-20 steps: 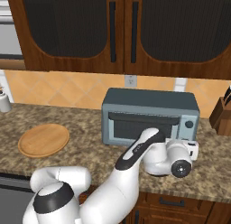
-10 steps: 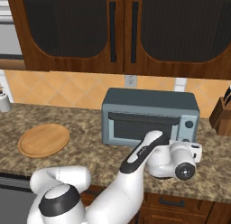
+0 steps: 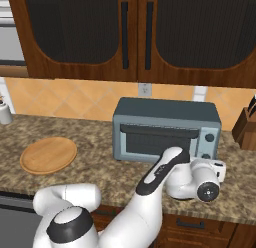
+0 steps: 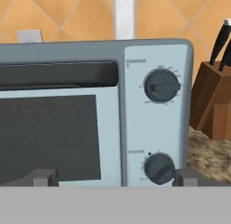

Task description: Pick up the kebab skewer and baguette bread, and place them inside the toaster oven. Close the toaster oven door and start by setting the timer.

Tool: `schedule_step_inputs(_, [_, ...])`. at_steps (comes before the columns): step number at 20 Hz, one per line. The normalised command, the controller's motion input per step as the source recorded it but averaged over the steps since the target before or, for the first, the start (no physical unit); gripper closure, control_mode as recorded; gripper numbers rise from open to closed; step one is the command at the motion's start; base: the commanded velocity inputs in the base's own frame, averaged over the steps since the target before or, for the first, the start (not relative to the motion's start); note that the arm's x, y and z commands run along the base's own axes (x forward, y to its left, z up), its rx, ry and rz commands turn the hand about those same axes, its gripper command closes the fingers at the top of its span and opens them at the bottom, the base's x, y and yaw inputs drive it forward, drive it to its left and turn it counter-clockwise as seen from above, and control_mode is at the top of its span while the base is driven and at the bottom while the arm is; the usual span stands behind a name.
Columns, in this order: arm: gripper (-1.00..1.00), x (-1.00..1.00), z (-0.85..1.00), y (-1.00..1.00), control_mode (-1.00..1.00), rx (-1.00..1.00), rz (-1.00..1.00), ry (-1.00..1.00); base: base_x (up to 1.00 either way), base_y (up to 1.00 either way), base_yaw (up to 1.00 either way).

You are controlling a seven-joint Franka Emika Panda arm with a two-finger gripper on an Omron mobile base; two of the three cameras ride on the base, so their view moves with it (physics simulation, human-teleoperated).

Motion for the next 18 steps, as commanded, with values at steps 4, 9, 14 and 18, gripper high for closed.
schedule_step_inputs(4, [-1.0,0.09,-0.24,-0.11,-1.0,0.0,0.0,0.0,0.0,0.0,0.0])
schedule_step_inputs(9, [-1.0,0.22,-0.21,-0.11,-1.0,0.0,0.0,-0.01,0.0,0.0,0.0])
schedule_step_inputs(14, [-1.0,0.26,-0.11,-0.1,-1.0,0.0,0.0,0.0,0.0,0.0,0.0])
schedule_step_inputs(18, [-1.0,0.08,-0.08,-0.11,-1.0,0.0,0.02,0.0,0.0,0.0,0.0])
